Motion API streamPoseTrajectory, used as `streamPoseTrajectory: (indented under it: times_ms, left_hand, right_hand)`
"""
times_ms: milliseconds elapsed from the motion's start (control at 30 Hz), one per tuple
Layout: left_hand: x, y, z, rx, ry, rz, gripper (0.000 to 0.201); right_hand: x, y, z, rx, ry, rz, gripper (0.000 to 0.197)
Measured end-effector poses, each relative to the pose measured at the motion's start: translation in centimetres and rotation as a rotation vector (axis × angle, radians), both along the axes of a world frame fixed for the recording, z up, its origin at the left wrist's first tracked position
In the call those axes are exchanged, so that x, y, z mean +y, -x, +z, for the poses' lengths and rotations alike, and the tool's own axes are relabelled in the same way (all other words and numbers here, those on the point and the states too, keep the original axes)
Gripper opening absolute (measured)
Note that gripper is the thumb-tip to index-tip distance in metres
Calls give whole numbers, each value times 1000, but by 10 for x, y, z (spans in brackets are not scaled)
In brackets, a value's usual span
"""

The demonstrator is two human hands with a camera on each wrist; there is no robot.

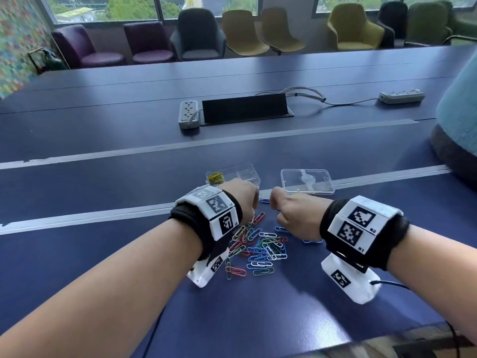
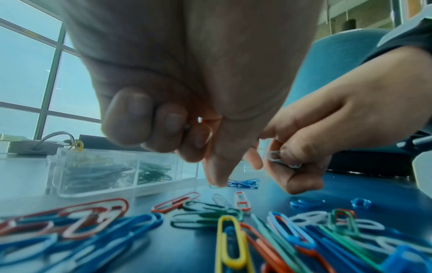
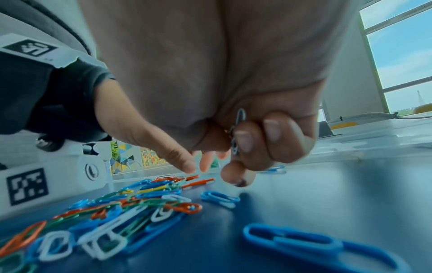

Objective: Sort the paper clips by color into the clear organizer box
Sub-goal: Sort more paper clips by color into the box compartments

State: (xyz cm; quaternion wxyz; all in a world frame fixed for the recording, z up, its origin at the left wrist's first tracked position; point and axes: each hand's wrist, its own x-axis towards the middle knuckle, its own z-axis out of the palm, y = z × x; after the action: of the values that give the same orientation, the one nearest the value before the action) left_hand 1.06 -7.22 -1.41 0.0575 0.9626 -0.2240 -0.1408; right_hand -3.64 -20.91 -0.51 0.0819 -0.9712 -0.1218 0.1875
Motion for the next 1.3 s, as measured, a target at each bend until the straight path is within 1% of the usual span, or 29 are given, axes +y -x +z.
streamPoseTrajectory:
  times_ms: [33, 133, 233, 267, 400, 533, 667, 800, 933, 1033, 1067, 1200, 1300]
  left_hand:
    - [1, -1, 1, -5, 7, 0, 15]
    - [2, -3, 0, 2, 0, 8, 15]
    - [4, -5, -2, -13, 5, 24, 19]
    - [4, -5, -3, -12, 13, 31, 21]
    - [3, -6, -4, -22, 13, 33, 18]
    - [0, -5, -3, -21, -19, 31, 25]
    - [0, -6, -5, -4, -31, 38, 20]
    - [0, -4, -7, 31, 3, 75, 20]
    - [7, 0, -1, 63, 124, 131, 20]
    - [21, -5, 10, 55, 222, 194, 6]
    - [27, -8, 13, 48, 241, 214, 5]
    - [44, -27, 20, -10, 247, 252, 16]
    - [48, -35, 19, -67, 164, 194, 19]
  right_hand:
    - [2, 0, 1, -11, 7, 20, 20]
    - [9, -2, 1, -50, 33, 80, 18]
    - [12, -3, 1, -54, 90, 122, 31]
    - [13, -3, 0, -45, 106, 134, 32]
    - [15, -3, 0, -75, 113, 168, 24]
    - [15, -4, 0, -91, 120, 182, 29]
    - [13, -6, 0, -93, 104, 117, 34]
    - [14, -13, 6, -92, 48, 24, 27]
    - [14, -23, 10, -72, 0, -18, 35]
    - [17, -31, 12, -42, -24, -63, 36]
    - [19, -34, 13, -40, -40, -74, 35]
    - [29, -41, 16, -44, -69, -91, 26]
    - [37, -48, 20, -60, -67, -55, 27]
